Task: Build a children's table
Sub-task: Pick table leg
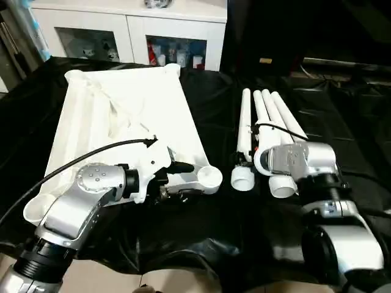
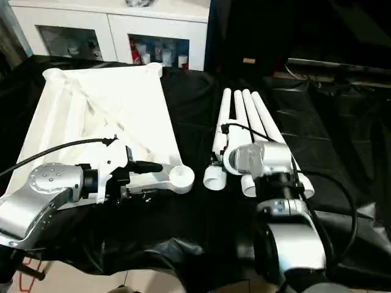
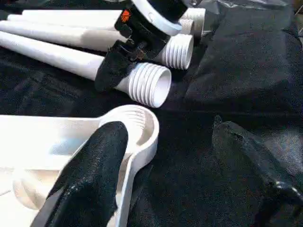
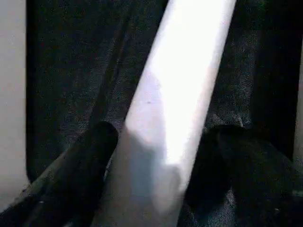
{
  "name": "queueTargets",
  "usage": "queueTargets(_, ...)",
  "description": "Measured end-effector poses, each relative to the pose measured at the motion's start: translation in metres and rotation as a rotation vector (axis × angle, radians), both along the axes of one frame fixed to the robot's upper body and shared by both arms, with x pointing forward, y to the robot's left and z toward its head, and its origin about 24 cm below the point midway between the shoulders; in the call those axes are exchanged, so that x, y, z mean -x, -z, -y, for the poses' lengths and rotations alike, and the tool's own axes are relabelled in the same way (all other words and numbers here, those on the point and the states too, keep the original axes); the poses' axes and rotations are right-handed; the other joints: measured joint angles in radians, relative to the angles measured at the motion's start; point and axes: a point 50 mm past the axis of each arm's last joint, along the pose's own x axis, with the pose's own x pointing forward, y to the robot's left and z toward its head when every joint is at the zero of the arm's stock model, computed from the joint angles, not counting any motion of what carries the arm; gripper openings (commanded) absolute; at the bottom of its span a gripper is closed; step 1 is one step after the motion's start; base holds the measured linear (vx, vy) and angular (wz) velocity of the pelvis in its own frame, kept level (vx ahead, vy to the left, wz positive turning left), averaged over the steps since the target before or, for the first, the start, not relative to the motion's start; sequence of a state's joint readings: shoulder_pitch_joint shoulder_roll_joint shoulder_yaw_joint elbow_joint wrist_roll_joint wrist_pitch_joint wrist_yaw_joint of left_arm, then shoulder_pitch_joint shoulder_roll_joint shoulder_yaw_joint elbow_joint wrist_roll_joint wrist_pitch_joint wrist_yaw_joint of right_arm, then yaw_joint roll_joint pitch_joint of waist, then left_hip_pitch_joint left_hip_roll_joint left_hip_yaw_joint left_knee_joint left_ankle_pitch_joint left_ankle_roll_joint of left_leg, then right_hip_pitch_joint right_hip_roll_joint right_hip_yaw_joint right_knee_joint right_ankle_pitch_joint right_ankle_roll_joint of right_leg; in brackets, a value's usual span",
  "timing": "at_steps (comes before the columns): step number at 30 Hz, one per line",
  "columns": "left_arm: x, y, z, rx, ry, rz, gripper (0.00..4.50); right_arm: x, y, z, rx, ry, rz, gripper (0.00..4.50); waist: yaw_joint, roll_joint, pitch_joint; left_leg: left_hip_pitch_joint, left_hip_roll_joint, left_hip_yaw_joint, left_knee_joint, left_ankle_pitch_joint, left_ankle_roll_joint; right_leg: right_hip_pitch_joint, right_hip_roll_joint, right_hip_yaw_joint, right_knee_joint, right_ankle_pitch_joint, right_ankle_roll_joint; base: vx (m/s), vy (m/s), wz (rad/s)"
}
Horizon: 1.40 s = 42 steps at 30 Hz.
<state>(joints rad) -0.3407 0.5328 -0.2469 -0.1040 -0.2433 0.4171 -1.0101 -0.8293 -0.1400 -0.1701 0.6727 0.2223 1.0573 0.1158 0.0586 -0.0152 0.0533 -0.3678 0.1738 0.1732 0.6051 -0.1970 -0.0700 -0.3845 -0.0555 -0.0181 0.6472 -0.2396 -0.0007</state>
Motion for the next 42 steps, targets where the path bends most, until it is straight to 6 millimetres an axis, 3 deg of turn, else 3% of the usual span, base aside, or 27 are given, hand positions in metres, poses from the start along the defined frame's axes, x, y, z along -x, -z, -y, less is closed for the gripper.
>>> queueTargets(7, -0.001, -0.002, -0.001, -0.008, 0.001, 0.01, 3.28, -0.001, 0.003, 0.002, -0.022, 0.027, -0.007, 2.91, -0.001, -0.009, -0.002, 0.0, 0.0, 0.0, 0.0, 0.0, 0.0, 0.0, 0.0, 0.0, 0.0, 0.0, 0.0, 0.0, 0.0, 0.0)
queueTargets(11, -0.001, -0.003, -0.002, -0.012, 0.002, 0.016, 3.28, -0.003, 0.004, 0.005, -0.07, 0.061, -0.017, 2.74, 0.0, -0.013, -0.002, 0.0, 0.0, 0.0, 0.0, 0.0, 0.0, 0.0, 0.0, 0.0, 0.0, 0.0, 0.0, 0.0, 0.0, 0.0)
queueTargets(13, -0.001, -0.003, -0.002, -0.013, 0.002, 0.019, 3.28, -0.003, 0.004, 0.006, -0.077, 0.065, -0.017, 2.41, 0.0, -0.013, -0.002, 0.0, 0.0, 0.0, 0.0, 0.0, 0.0, 0.0, 0.0, 0.0, 0.0, 0.0, 0.0, 0.0, 0.0, 0.0)
queueTargets(22, -0.004, -0.004, 0.001, -0.013, -0.019, 0.055, 3.28, -0.004, 0.004, 0.007, -0.092, 0.082, 0.008, 1.93, 0.0, -0.017, -0.001, 0.0, 0.0, 0.0, 0.0, 0.0, 0.0, 0.0, 0.0, 0.0, 0.0, 0.0, 0.0, 0.0, 0.0, 0.0)
queueTargets(27, -0.021, -0.003, 0.006, 0.015, -0.155, 0.095, 3.28, -0.006, 0.003, 0.006, -0.197, 0.106, 0.153, 1.88, 0.003, -0.024, 0.002, -0.001, 0.0, 0.0, 0.0, 0.001, 0.001, 0.0, 0.0, 0.0, 0.0, 0.001, 0.0, 0.0, 0.0, 0.0)
queueTargets(30, -0.039, -0.015, 0.012, 0.141, -0.287, 0.113, 3.28, -0.008, -0.009, 0.011, -0.253, 0.087, 0.276, 1.88, 0.008, -0.026, 0.004, -0.003, 0.0, 0.001, 0.0, 0.002, 0.003, 0.0, 0.0, -0.001, -0.001, 0.001, 0.001, 0.0, 0.0, 0.0)
queueTargets(34, -0.062, -0.05, 0.02, 0.352, -0.43, 0.104, 3.28, -0.006, -0.034, 0.005, -0.457, 0.007, 0.419, 1.88, 0.006, -0.027, 0.004, -0.002, 0.001, 0.001, 0.0, 0.005, 0.009, 0.0, 0.0, -0.001, -0.001, 0.001, 0.0, 0.0, 0.0, 0.0)
queueTargets(42, -0.078, -0.064, 0.03, 0.641, -0.555, -0.138, 3.28, 0.021, -0.052, 0.012, -0.692, -0.173, 0.543, 1.87, 0.02, -0.026, 0.005, -0.002, 0.001, 0.001, 0.0, 0.003, 0.016, 0.0, -0.001, -0.002, -0.001, 0.002, -0.001, 0.0, 0.0, 0.0)
